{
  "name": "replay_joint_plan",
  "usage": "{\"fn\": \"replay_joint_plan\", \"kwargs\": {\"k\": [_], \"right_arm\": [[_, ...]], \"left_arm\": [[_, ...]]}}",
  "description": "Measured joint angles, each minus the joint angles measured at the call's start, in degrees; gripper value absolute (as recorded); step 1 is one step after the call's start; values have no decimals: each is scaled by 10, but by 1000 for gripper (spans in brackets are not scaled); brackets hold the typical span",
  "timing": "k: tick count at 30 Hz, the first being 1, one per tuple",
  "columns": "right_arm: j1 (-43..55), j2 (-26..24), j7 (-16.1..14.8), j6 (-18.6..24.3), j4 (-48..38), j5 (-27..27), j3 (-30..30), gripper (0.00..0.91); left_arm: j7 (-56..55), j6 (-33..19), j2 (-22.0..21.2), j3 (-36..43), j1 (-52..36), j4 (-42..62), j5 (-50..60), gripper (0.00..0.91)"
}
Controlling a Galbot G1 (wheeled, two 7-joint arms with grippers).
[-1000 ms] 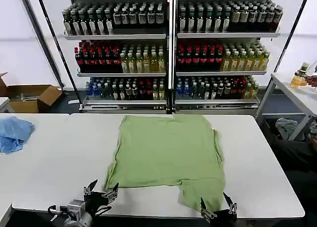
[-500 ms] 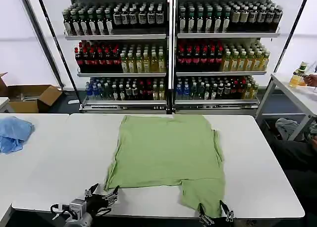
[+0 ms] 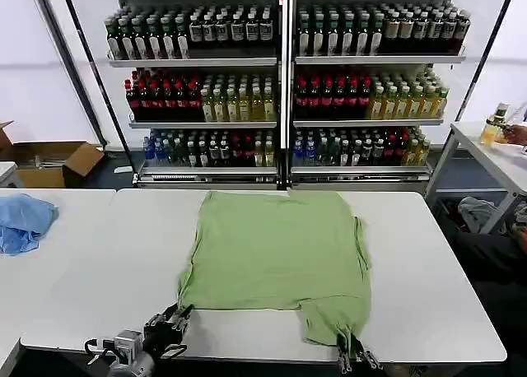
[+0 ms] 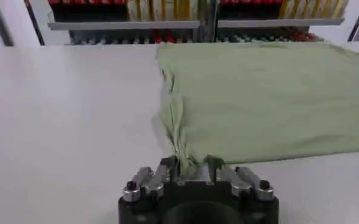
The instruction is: Fold and organize the clothes.
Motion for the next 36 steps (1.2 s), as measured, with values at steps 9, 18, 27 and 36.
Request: {"fn": "replay_joint_plan", "kwargs": {"k": [9,18,27,36], "right_arm": [[-16,-12,-6,-9,39,16,31,0],[-13,-36,-8,-18,99,42,86,0],[30,-68,-8,-26,103,72,104,0],[123,-102,-6,-33,48,84,79,0]], "left_arm": [[8,-13,4,-13,13,-25,-7,40],[10,-24,11,-29,31,-70,-19,30],[13,-31,29,-35,26,-91,-28,30],[19,-36,52,-17,-15,-59,-28,30]]}}
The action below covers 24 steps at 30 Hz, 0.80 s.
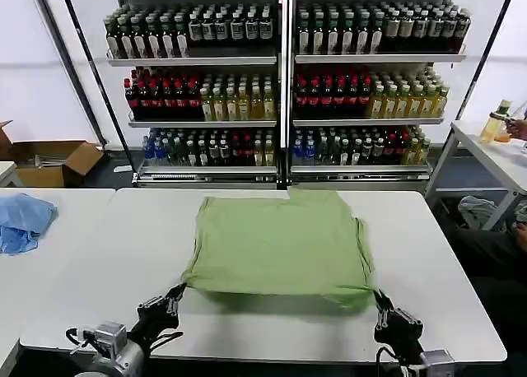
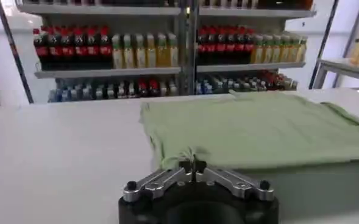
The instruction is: Fold and organize the clothes.
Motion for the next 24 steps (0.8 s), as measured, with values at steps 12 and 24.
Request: {"fn": "replay_joint_plan", "kwargs": {"k": [12,24], "right_arm": [[130,-11,1,-9,-94,-3,-57,0],[209,1,-5,-11,-173,-25,-104,0]], "left_arm": [[-3,6,17,46,-96,93,2,40],[-14,4,10,88,-167,165,16,30]]}}
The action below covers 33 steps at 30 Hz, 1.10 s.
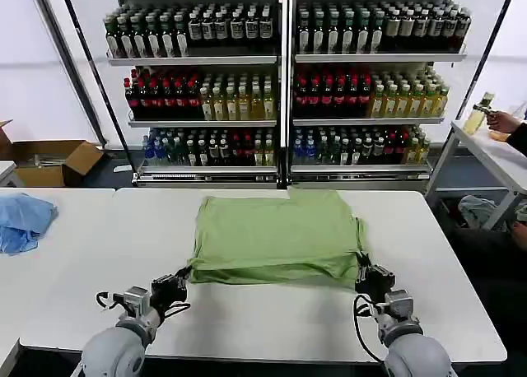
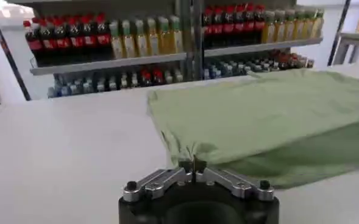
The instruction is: Fold and organize the clothes.
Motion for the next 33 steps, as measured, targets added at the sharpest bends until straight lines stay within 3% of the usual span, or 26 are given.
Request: {"fn": "replay_joint_plan", "kwargs": {"k": [3,4,5,6,7,21,33], "right_arm": [[11,3,-3,-3,-13,-7,-8,30],[14,4,-4,-5,-17,-10,-11,877],[16,5,-5,-7,-20,-14,-14,907],[17,6,-7,-8,-22,-17,-16,907],[19,7,-8,-10,-24,-21,-19,907],[-13,10,-3,4,-8,-40,1,907],[-71,13,1,3,20,-21,45,907]], "left_arm": [[0,-1,-1,8,-12,13,4,40],[0,-2,-1,10,-15,17,5,171],[0,-2,-2,12,-18,20,7,302],[0,-2,-3,15,-21,24,8,846],[0,-2,-4,17,-24,27,9,907],[-12,-3,-18,12,-20,21,13,907],[-22,-8,-35,-4,12,7,12,907]]}}
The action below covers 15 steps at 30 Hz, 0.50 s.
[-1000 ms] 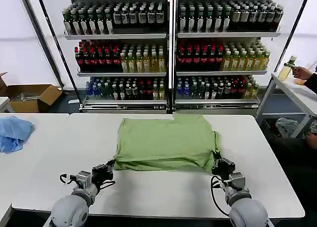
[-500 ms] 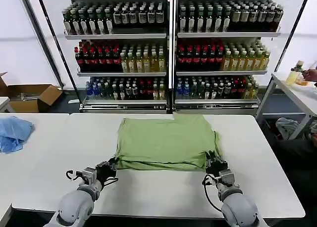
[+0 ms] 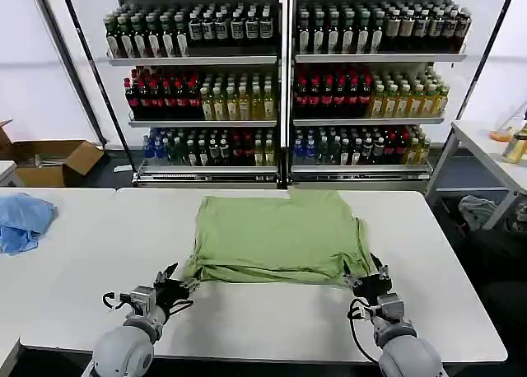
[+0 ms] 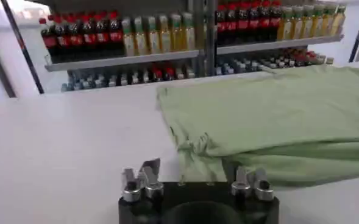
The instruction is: Fold and organize the clothes.
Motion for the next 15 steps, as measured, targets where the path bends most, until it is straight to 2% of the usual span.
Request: {"fn": "replay_joint_plan", "kwargs": {"k": [2,3,4,5,6,8,10,15], "right_arm": [[-1,1,1,-4,-4,8,1,907],[-1,1,2,-7,-7,11,1,907],[0,1,3,-10,-10,15,1,786],[2,1,4,-13,-14,20,0,665],[3,1,4,-16,-17,25,-1,322],[8,2,6,-21,-24,35,-4,0],[12,3,7,-24,-30,44,-7,0],[16,4,7,-27,-39,60,-15,0]], "left_arm": [[0,0,-2,2,-1,4,-2,907],[-1,0,-3,3,-2,5,-2,877],[-1,0,-3,3,-3,7,-3,504],[-1,0,-4,4,-5,10,-4,504],[-1,-1,-4,5,-7,13,-5,252],[-1,-2,-5,7,-12,18,-6,141],[-1,-4,-5,8,-17,24,-6,71],[2,-6,-3,10,-22,32,-10,50]]}}
